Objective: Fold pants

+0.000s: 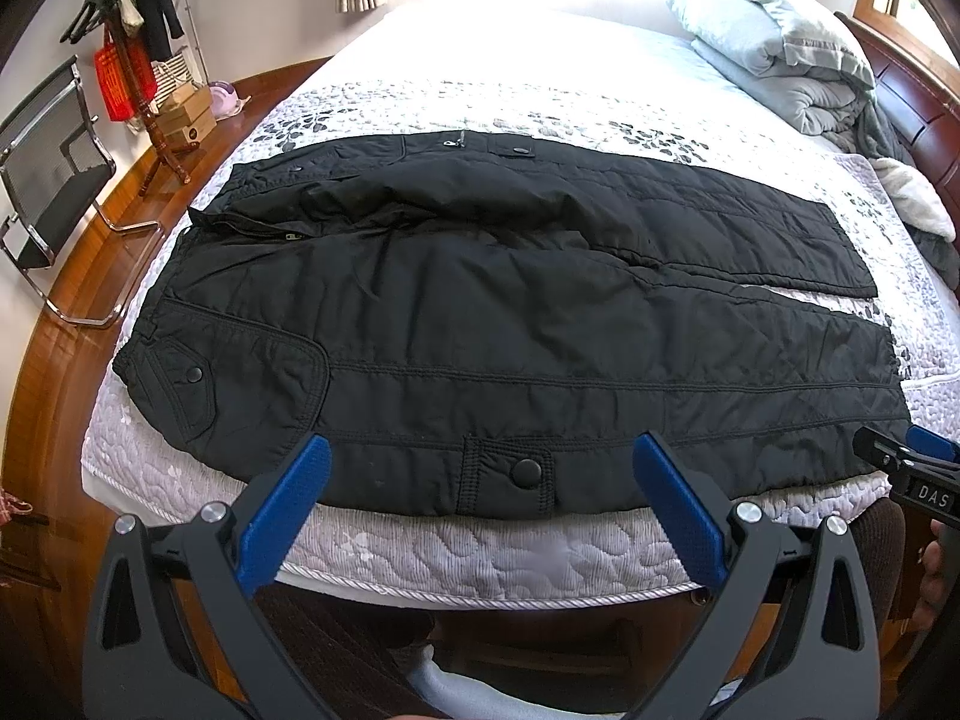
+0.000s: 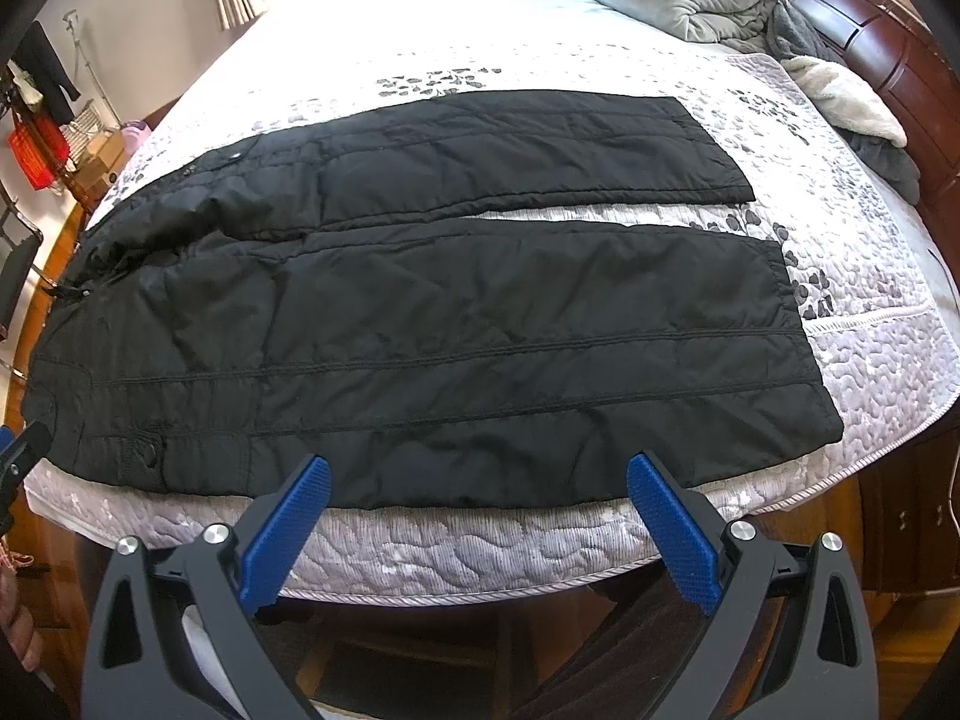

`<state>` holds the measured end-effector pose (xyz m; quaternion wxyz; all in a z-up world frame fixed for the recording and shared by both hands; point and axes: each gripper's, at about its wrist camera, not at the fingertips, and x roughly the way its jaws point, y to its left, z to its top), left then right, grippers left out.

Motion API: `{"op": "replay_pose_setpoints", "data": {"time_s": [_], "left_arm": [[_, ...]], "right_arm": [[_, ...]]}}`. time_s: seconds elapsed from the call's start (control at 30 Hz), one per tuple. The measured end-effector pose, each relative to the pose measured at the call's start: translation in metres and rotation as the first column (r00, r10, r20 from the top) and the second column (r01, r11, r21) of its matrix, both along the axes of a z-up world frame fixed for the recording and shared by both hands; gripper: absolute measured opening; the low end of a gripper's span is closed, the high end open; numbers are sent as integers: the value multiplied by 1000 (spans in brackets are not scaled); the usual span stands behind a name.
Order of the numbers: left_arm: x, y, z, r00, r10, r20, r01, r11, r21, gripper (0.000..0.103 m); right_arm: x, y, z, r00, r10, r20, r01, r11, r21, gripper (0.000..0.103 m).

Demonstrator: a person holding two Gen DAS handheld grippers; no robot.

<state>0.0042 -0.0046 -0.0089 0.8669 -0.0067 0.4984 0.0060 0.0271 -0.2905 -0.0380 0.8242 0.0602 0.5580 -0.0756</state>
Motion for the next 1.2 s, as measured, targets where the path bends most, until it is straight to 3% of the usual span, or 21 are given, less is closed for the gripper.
{"op": "replay_pose_setpoints", "data": {"time_s": [0.83,0.93,1.2], "left_arm": [[9,-1,-3,1000,-13,-22,13,1000,8,100],[24,-3,1,999,-23,-22,24,1000,20,100],[94,-17,8,998,-61,-25,62,996,64,100]], "right_arm": [[13,-5,-6,1000,18,-21,-18,1000,8,99],[30,-13,4,999,39,10,-39,999,-2,99],[125,-32,17,962,262,78,-268,960,78,99]]}}
